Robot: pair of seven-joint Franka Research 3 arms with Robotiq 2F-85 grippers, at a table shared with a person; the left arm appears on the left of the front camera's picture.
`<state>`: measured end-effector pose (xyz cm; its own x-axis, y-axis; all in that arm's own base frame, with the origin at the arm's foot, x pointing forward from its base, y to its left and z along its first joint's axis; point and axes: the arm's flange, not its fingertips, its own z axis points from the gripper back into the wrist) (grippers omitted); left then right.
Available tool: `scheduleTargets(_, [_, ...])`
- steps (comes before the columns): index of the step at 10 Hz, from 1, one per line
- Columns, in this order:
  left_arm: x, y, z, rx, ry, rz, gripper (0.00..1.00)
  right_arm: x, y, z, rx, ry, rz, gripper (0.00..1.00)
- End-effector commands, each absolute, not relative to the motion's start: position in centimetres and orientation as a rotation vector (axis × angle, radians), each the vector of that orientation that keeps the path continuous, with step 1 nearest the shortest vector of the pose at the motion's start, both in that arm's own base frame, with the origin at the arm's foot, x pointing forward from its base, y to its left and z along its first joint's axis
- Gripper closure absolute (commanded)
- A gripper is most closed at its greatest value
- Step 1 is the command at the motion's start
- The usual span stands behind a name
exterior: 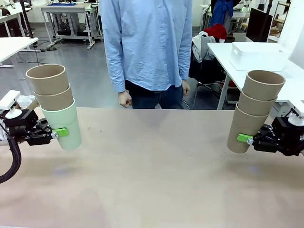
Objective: Stack the cups and store them in the basket.
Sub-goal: Place the stack of Reusable plastic cups into the Pantry Basket.
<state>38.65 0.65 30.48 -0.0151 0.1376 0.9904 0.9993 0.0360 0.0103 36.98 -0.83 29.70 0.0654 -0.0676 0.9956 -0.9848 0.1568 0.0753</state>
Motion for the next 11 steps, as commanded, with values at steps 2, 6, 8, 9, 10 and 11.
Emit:
scheduleTargets(2, [38.64, 0.55, 30.82, -1.28, -1.356, -1.118, 0.13, 37.06, -0.81, 30.11, 1.161, -1.283, 1.019, 0.16])
scheduleTargets(6, [38.64, 0.55, 30.82, -1.28, -1.356, -1.118, 0.13, 37.06, -0.81, 30.11, 1.161, -1.283, 1.019, 0.16])
scheduleTargets(8, [38.64, 0.55, 30.82, -1.28, -1.356, -1.118, 0.13, 37.06, -0.81, 30.11, 1.161, -1.283, 1.019, 0.16])
scheduleTargets(9, [38.64, 0.55, 30.82, -1.28, -1.356, -1.118, 0.13, 37.06, -0.81, 30.11, 1.161, -1.283, 1.019, 0.16])
scheduleTargets(10, [38.64, 0.55, 30.82, -1.28, -1.356, -1.118, 0.13, 37.06, -0.81, 30.11, 1.161, -1.283, 1.019, 0.16])
scheduleTargets(11, [38.64, 0.55, 30.82, -1.28, -1.356, -1.118, 0.13, 37.06, -0.81, 30.11, 1.161, -1.283, 1.019, 0.16])
